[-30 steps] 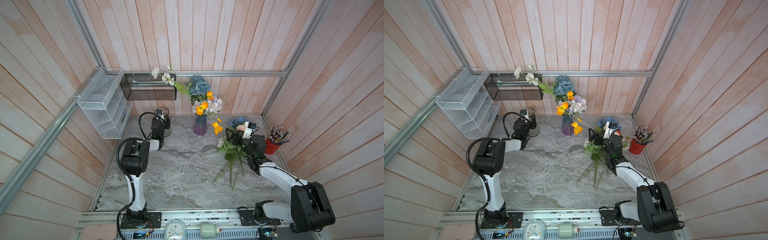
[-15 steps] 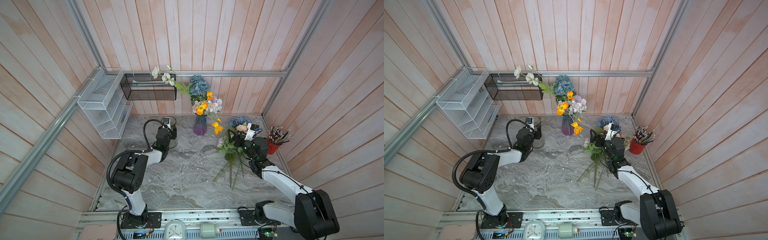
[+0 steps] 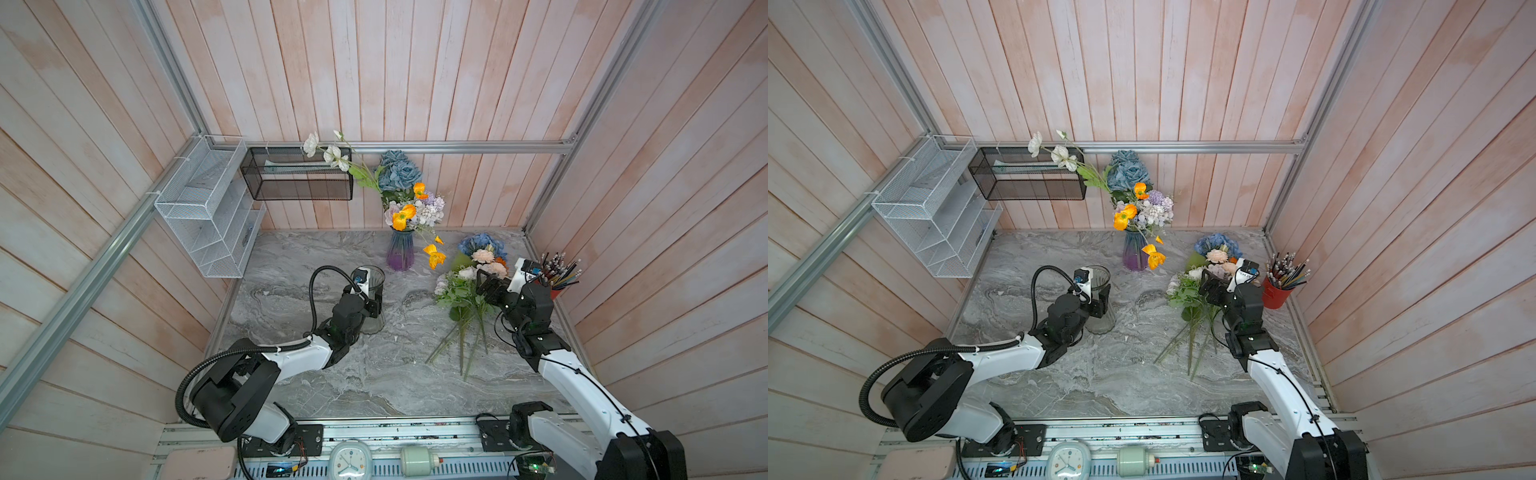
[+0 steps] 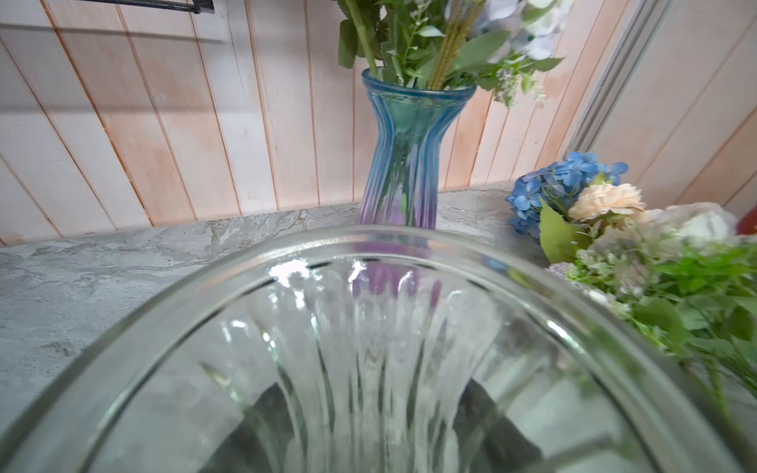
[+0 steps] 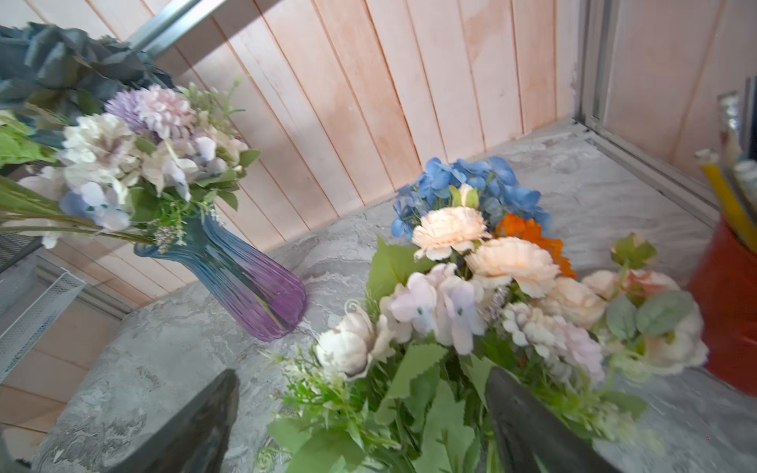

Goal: Arrange flowers in a vase
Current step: Place the vase at the center of the table.

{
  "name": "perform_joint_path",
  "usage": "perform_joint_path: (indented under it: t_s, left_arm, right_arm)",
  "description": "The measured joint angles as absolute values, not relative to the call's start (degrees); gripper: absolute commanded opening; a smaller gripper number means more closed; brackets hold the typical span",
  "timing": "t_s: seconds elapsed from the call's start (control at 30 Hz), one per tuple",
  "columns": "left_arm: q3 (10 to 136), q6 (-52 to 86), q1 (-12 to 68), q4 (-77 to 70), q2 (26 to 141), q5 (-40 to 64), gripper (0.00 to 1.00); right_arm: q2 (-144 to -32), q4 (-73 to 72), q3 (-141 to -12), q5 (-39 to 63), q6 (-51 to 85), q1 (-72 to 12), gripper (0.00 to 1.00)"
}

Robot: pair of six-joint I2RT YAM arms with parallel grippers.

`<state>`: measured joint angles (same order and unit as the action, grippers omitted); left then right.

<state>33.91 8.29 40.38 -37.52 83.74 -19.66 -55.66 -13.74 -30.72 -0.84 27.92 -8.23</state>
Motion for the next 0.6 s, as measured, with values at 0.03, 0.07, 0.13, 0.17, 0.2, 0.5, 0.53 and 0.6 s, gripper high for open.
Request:
perform_joint_path:
  t_s: [0.03, 0.07, 0.13, 0.17, 0.2, 0.5, 0.53, 0.6]
  left_arm:
    - [33.5, 8.6, 41.34, -37.15, 83.15, -20.36, 0.0]
    - [33.21, 8.88, 42.52, -36.8, 82.72, -21.3, 0.0]
    - [32.71, 9.3, 44.91, -36.86, 82.3, -22.96, 0.0]
    - [32.53, 9.61, 46.33, -36.93, 82.21, -23.75, 0.0]
    - [32.32, 9.89, 47.62, -37.26, 82.21, -24.56, 0.0]
    - [31.9, 10.15, 53.39, -40.18, 83.92, -31.11, 0.27]
    - [31.9, 10.17, 53.58, -40.58, 84.14, -31.55, 0.31]
    - [31.9, 10.35, 53.84, -41.08, 84.44, -32.25, 0.48]
  right_arm:
    - [-55.51, -12.64, -30.68, -0.99, 27.99, -7.84, 0.85]
    - [-55.33, -11.33, -30.5, -1.04, 27.94, -7.22, 0.82]
    - [-55.22, -9.67, -29.98, -0.91, 28.23, -5.93, 0.79]
    - [-55.29, -8.69, -29.74, -0.56, 28.25, -5.15, 0.77]
    - [-55.48, -7.77, -29.65, -0.12, 28.32, -4.38, 0.76]
    - [-59.27, -2.44, -29.63, 5.56, 28.08, -2.94, 0.67]
    - [-59.29, -1.89, -29.63, 6.02, 28.14, -2.94, 0.66]
    - [-59.24, -1.21, -29.63, 7.18, 28.73, -2.94, 0.64]
